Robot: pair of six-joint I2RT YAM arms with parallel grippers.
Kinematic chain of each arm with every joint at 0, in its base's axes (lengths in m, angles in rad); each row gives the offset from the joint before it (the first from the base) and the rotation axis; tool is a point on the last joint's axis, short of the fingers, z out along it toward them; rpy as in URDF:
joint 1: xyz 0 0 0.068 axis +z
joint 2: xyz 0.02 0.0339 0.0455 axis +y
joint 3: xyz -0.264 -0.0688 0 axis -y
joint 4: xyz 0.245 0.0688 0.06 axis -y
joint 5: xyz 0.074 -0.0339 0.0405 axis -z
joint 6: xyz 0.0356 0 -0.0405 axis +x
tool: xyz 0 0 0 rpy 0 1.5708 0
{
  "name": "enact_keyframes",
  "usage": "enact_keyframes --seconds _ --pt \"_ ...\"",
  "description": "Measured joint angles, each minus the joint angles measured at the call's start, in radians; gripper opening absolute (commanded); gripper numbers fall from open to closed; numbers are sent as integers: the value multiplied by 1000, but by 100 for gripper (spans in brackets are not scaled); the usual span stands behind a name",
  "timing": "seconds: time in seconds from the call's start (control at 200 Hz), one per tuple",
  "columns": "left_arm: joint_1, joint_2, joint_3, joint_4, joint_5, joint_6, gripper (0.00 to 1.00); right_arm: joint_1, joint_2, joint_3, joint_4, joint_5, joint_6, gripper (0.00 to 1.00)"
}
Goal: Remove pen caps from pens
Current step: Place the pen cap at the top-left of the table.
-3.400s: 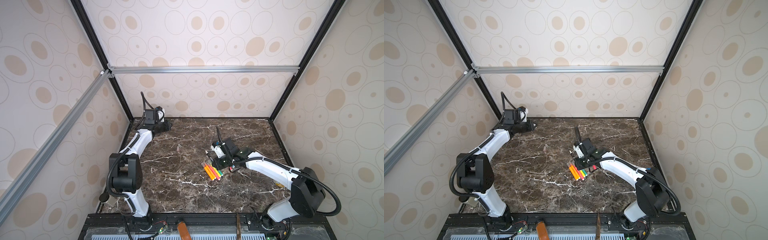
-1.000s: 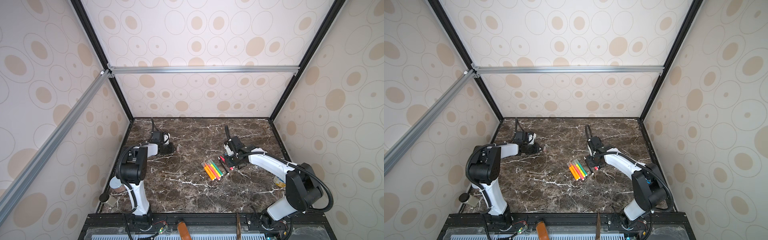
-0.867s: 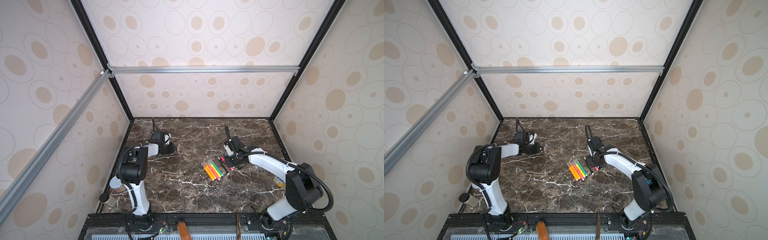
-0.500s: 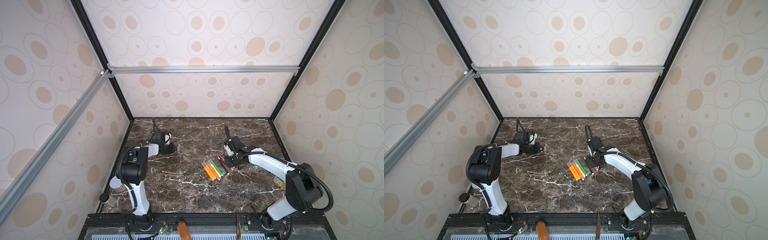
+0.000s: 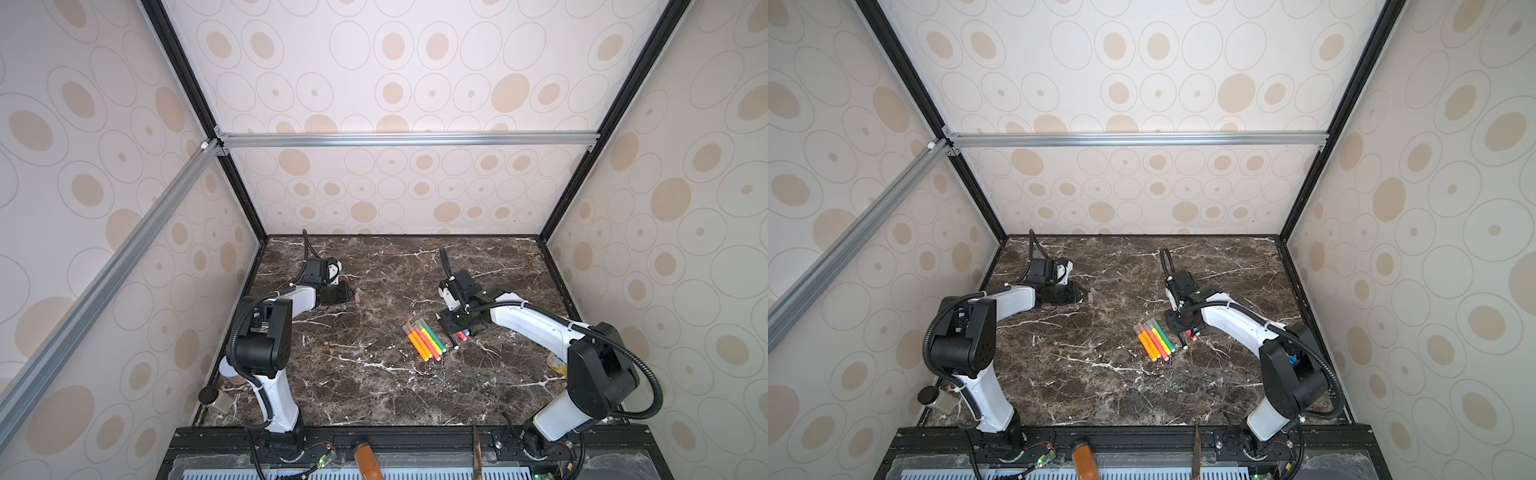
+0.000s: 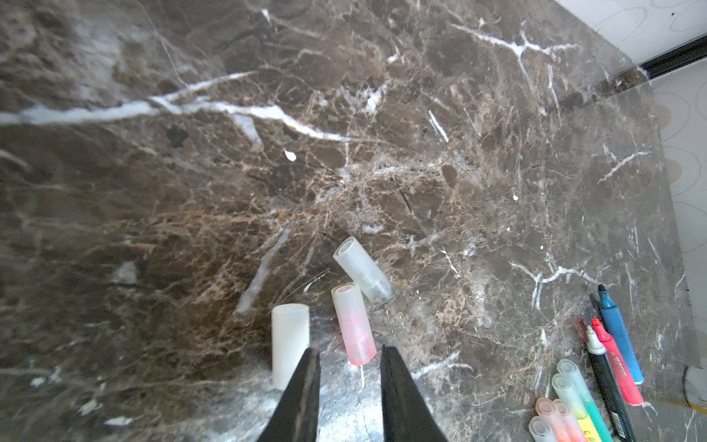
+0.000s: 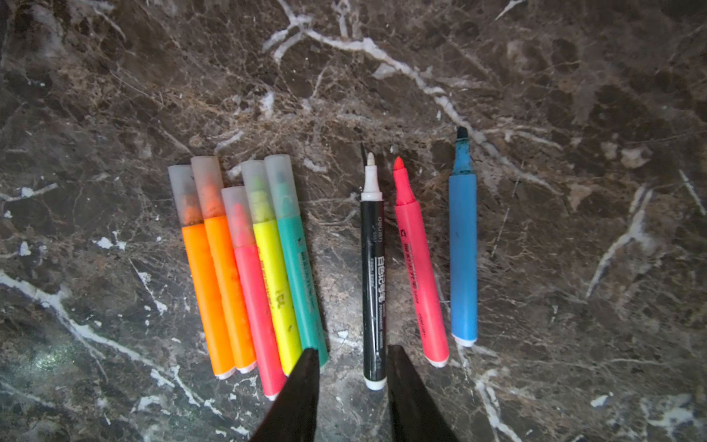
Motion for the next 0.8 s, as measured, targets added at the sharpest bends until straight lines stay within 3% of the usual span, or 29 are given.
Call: enact_keyframes --seconds 0.415,0.8 --pt "0 -203 68 -73 0 -6 35 171 134 74 -2 -31 33 33" --pt "13 -288 71 -109 -75 -6 37 214 199 103 -3 -29 54 33"
